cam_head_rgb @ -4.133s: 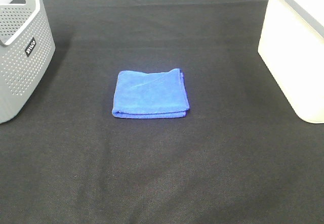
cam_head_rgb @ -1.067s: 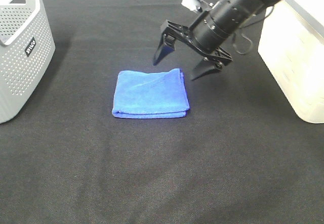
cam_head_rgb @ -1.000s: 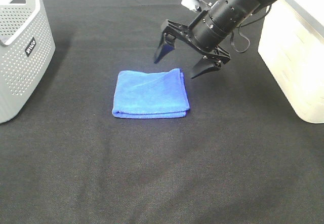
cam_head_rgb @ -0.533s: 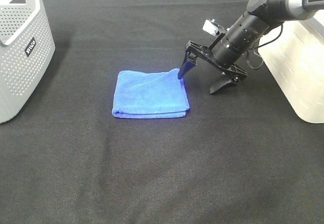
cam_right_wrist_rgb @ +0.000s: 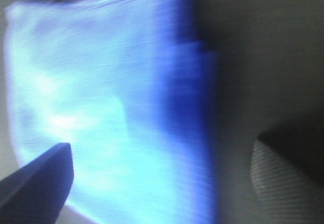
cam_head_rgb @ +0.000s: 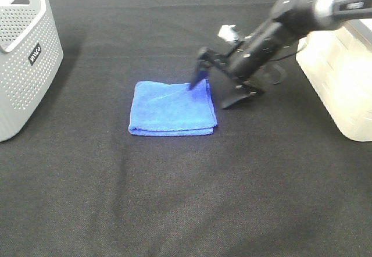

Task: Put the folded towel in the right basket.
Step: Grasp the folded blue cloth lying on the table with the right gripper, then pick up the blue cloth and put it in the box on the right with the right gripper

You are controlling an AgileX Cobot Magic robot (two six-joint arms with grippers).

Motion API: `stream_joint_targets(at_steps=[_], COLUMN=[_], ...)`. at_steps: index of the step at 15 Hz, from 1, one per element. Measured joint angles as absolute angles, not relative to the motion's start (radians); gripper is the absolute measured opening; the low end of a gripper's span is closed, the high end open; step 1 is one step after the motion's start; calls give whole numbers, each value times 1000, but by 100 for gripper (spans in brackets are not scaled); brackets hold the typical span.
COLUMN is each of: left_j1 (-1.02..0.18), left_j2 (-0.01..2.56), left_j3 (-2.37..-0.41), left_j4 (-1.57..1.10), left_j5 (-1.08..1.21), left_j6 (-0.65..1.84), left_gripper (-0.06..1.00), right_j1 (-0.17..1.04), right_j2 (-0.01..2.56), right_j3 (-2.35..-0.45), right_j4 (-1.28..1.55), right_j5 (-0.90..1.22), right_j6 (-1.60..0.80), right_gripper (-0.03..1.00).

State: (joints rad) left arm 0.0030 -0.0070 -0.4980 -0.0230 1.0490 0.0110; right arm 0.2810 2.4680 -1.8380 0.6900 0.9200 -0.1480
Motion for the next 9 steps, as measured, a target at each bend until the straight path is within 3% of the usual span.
stream_joint_targets(at_steps=[3,5,6,7,9], left_j1=[3,3,3,3,3], left_j2=[-7,-7,-7,-7,-7], left_j3=[-498,-498,-498,-498,-498], left_j4=[-23,-23,-23,-23,-23], left_j5=[1049,1049,1049,1049,1049], left_j6=[11,11,11,11,11], left_gripper=[99,99,99,99,99], right_j1=[391,424,424,424,424], right_j2=[2493,2511,2516,2518,2516], right_j3=[-1848,-1850,-1850,-1850,-1874], right_j4=[729,724,728,726,709], right_j5=[873,839,837,837,866], right_j6=[-173,-165,-153,-146,-146], right_gripper=[86,51,25,18,19])
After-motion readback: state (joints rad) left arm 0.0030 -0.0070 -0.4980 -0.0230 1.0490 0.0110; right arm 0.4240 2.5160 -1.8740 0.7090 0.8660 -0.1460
